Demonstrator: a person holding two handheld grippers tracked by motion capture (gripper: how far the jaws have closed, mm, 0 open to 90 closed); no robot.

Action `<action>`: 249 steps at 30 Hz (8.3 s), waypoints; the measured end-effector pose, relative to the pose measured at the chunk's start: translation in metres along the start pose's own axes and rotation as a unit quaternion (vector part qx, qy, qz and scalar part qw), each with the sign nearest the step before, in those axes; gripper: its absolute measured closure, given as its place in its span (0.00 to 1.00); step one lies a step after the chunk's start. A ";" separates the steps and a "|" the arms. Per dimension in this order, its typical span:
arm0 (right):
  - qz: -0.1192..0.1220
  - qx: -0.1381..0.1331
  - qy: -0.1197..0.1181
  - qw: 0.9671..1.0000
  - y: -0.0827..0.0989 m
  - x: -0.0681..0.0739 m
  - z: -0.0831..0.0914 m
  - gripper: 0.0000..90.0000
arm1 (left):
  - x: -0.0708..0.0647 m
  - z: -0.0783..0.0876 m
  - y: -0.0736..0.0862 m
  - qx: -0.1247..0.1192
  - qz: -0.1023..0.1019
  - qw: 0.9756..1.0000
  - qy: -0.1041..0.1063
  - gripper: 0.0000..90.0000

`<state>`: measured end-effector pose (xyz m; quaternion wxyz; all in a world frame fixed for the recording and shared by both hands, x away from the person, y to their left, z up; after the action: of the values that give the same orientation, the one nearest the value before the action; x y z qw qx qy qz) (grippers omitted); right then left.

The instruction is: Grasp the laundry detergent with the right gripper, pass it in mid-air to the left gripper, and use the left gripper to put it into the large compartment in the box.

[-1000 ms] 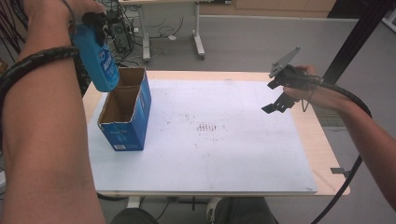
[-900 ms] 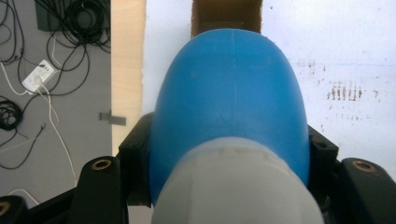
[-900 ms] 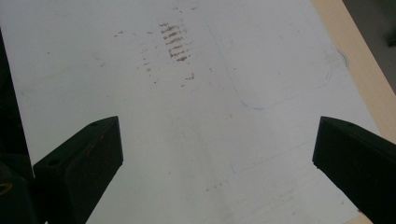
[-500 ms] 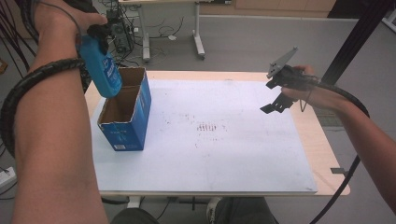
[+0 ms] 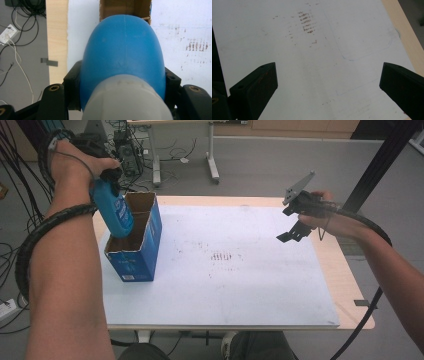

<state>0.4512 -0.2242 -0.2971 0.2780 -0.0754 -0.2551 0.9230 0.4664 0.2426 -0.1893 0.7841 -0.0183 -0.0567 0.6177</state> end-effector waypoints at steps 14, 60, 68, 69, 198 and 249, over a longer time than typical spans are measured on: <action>-0.001 0.006 0.001 1.000 0.001 0.001 -0.003 0.02 | -0.007 -0.053 -0.001 0.012 -0.015 1.000 0.014 0.42; -0.003 0.034 0.008 0.999 0.001 -0.005 -0.021 0.02 | -0.022 -0.152 0.007 0.021 -0.055 0.998 0.000 0.42; -0.004 0.033 0.008 0.999 0.001 -0.006 -0.021 0.02 | -0.021 -0.153 0.008 0.022 -0.054 0.998 0.003 0.42; -0.004 0.033 0.008 0.999 0.001 -0.006 -0.021 0.02 | -0.021 -0.153 0.008 0.022 -0.054 0.998 0.003 0.42; 0.008 0.035 0.015 0.999 -0.008 -0.005 -0.016 0.02 | -0.022 -0.154 0.007 0.017 -0.053 0.998 0.002 0.41; 0.002 0.034 0.011 0.999 -0.013 -0.003 -0.020 0.02 | -0.024 -0.122 0.013 -0.013 -0.070 0.997 -0.010 0.30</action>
<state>0.4659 -0.2079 -0.3078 0.2815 -0.0764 -0.2204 0.9308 0.4620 0.2276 -0.3130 0.8245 -0.0184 -0.0736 0.5608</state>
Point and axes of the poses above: each handheld gripper's, and its own axes: z roughly backward along the jaws, y roughly out of its underside, x roughly to its left, the point moved 7 cm from there along -z, roughly forward along the jaws, and after that the axes turned 15 degrees about -z, right-handed, at the moved point
